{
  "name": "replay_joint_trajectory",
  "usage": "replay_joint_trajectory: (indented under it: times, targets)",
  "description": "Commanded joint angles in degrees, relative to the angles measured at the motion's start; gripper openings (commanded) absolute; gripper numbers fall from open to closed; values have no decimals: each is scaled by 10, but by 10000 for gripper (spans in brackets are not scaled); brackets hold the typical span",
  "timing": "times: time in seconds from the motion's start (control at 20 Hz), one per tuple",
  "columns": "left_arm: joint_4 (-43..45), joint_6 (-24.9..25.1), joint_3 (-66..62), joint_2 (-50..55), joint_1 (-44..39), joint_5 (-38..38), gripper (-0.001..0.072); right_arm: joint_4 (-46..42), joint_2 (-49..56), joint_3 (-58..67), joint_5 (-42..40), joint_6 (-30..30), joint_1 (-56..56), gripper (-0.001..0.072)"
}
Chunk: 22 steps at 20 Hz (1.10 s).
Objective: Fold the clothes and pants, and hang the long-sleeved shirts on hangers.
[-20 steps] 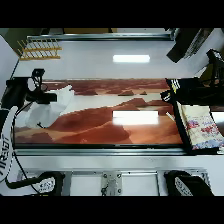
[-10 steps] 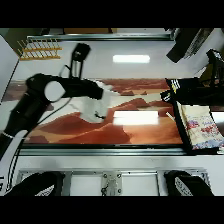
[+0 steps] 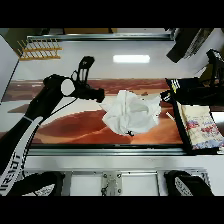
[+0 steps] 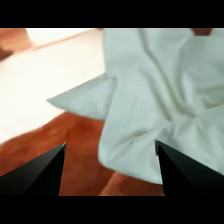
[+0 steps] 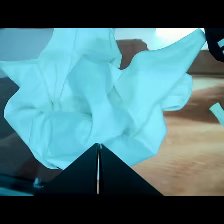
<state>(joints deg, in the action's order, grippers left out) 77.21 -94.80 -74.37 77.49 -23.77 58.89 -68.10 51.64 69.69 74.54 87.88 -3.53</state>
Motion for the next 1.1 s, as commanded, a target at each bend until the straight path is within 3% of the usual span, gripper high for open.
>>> replay_joint_trajectory:
  times: [0.0, 0.2, 0.45, 0.5, 0.6, 0.9, 0.95, 1.05]
  targets:
    - [-113, -3, 73, 44, 90, 47, 598, 0, 0, 0, 0, 0, 0, 20]
    - [-279, 84, 145, 117, 90, 4, 597, 0, 0, 0, 0, 0, 0, 20]
    - [-292, 93, 78, 213, 23, 7, 597, 0, 0, 0, 0, 0, 0, 20]
    - [-292, 93, 61, 223, 15, 7, 565, 0, 0, 0, 0, 0, 0, 20]
    - [-284, 94, 33, 228, 11, 4, 33, 0, 0, 0, -2, 0, 0, 20]
    - [-205, 93, 23, 129, 118, 16, 8, -88, 45, -4, -13, 20, -7, 26]
    - [-197, 93, 38, 106, 141, 18, 8, -87, 68, -8, -13, 20, -11, 76]
    - [-197, 94, 78, 66, 177, 12, 8, -86, 125, -20, -26, 20, -13, 435]
